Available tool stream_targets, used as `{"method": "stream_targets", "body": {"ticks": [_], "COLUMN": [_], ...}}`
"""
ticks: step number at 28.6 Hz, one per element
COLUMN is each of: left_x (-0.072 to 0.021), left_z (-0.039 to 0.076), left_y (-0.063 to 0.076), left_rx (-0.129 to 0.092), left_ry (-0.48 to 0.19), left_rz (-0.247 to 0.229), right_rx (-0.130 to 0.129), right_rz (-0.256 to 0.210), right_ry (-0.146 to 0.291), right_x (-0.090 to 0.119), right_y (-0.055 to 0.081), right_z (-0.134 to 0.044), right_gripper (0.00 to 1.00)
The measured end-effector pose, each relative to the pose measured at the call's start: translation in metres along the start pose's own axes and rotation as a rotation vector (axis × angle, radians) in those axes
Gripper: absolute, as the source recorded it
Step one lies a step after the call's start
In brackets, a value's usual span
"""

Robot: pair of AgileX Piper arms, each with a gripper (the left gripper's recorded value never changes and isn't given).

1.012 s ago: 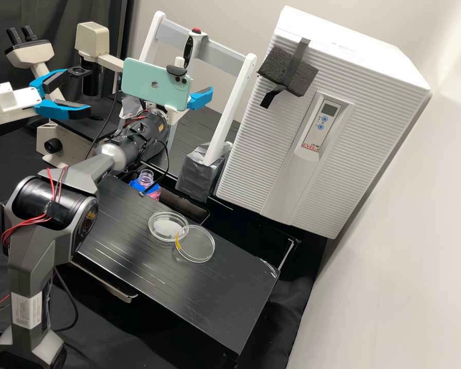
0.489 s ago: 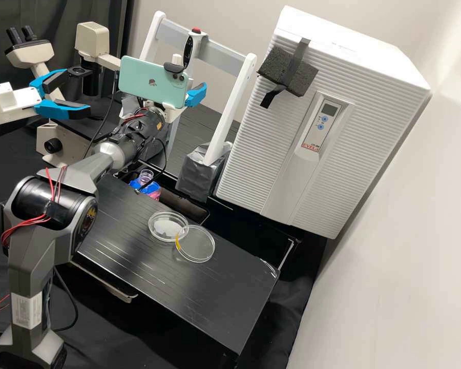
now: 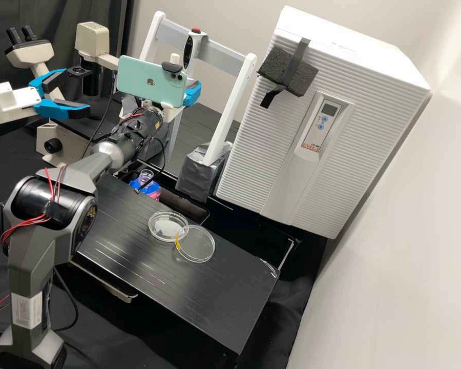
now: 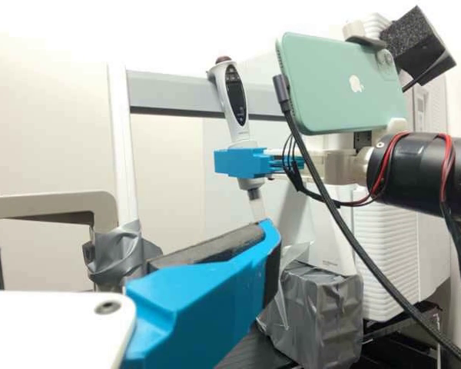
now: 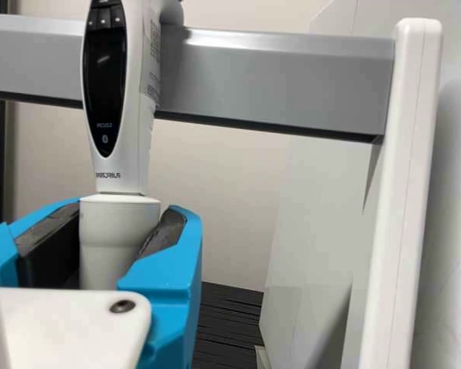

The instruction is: Use the pipette

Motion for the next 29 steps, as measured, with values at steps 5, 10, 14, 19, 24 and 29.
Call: {"method": "stream_targets", "body": {"ticks": [5, 10, 14, 19, 24, 29], "left_x": [0.0, -0.0003, -0.001, -0.002, -0.002, -0.0023], "left_z": [0.0, 0.0, -0.001, -0.001, -0.001, -0.004], "left_y": [0.0, 0.0, -0.001, -0.002, -0.002, -0.002], "left_rx": [0.0, 0.0, 0.0, 0.0, 0.0, 0.003], "left_ry": [0.0, 0.0, 0.004, 0.005, 0.005, 0.015], "left_rz": [0.0, -0.002, -0.004, -0.009, -0.009, -0.007], "right_rx": [0.001, 0.008, 0.029, 0.056, 0.059, 0.064], "right_rz": [-0.012, -0.012, -0.016, -0.017, -0.01, 0.024], "right_ry": [-0.002, -0.001, 0.0, 0.003, 0.014, 0.042], "right_x": [-0.002, -0.002, -0.004, -0.005, -0.003, -0.001], "right_y": [0.002, 0.003, 0.005, 0.008, 0.014, 0.025], "right_z": [-0.002, -0.002, -0.005, -0.007, -0.012, -0.021], "right_gripper": [0.0, 0.0, 0.0, 0.0, 0.0, 0.0]}}
